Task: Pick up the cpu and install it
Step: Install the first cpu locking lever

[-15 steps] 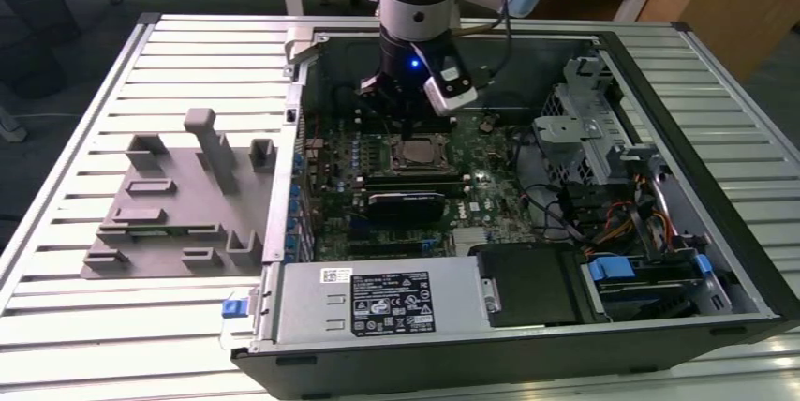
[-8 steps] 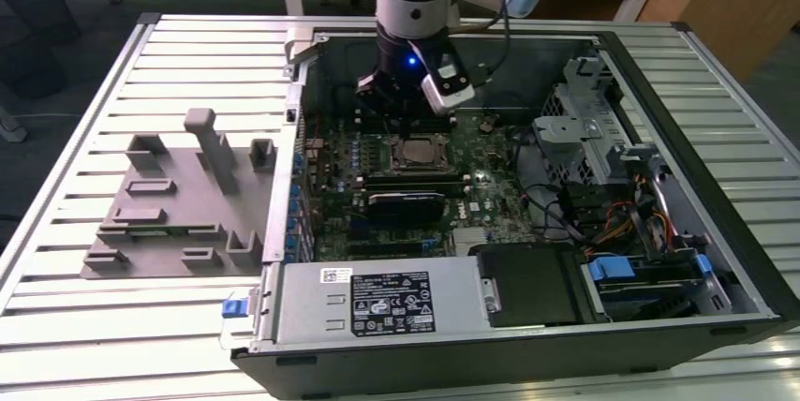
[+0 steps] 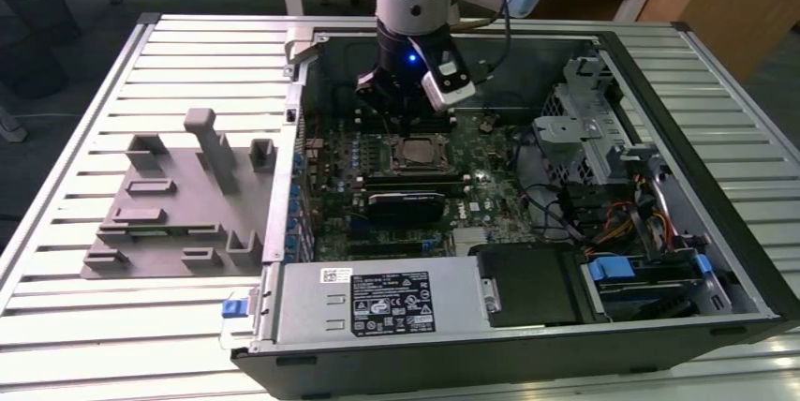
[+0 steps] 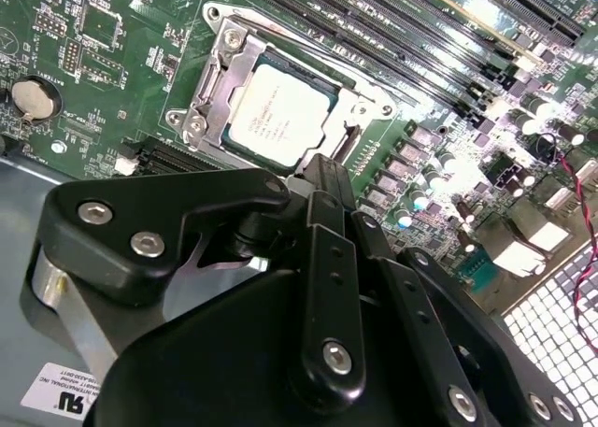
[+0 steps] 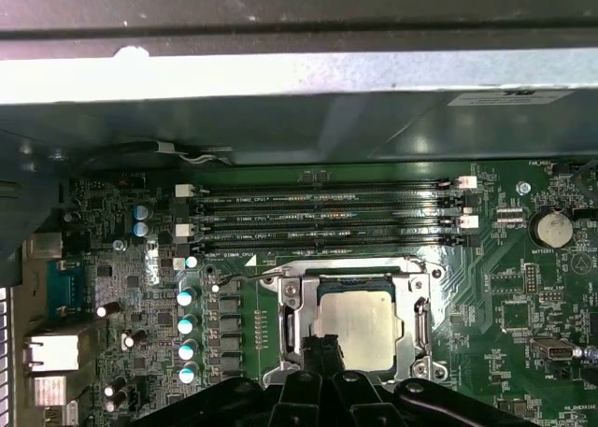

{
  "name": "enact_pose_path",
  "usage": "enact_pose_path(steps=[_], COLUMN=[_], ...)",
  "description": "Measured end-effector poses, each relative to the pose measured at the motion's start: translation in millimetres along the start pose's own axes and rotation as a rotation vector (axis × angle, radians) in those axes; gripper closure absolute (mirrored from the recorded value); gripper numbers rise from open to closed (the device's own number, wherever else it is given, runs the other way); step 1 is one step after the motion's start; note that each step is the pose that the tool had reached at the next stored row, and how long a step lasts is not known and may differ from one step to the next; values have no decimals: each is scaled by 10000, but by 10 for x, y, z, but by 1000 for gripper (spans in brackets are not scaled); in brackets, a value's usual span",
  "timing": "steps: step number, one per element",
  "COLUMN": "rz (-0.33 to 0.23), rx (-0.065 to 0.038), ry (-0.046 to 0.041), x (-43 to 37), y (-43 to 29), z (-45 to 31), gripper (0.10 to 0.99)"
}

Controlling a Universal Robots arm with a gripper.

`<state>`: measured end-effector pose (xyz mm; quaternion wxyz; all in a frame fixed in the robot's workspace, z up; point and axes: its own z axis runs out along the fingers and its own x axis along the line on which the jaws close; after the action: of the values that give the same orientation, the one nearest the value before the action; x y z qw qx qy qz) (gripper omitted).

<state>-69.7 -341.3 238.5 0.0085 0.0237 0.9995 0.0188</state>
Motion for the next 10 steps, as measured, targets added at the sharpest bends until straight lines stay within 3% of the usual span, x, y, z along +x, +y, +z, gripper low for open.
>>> enact_pose_path(steps=[5,10], rz=[1,1], rx=[1,-1], ry=[0,-1], x=[19,95], y=[-1,-4], z=[-1,-2], gripper=[980,980])
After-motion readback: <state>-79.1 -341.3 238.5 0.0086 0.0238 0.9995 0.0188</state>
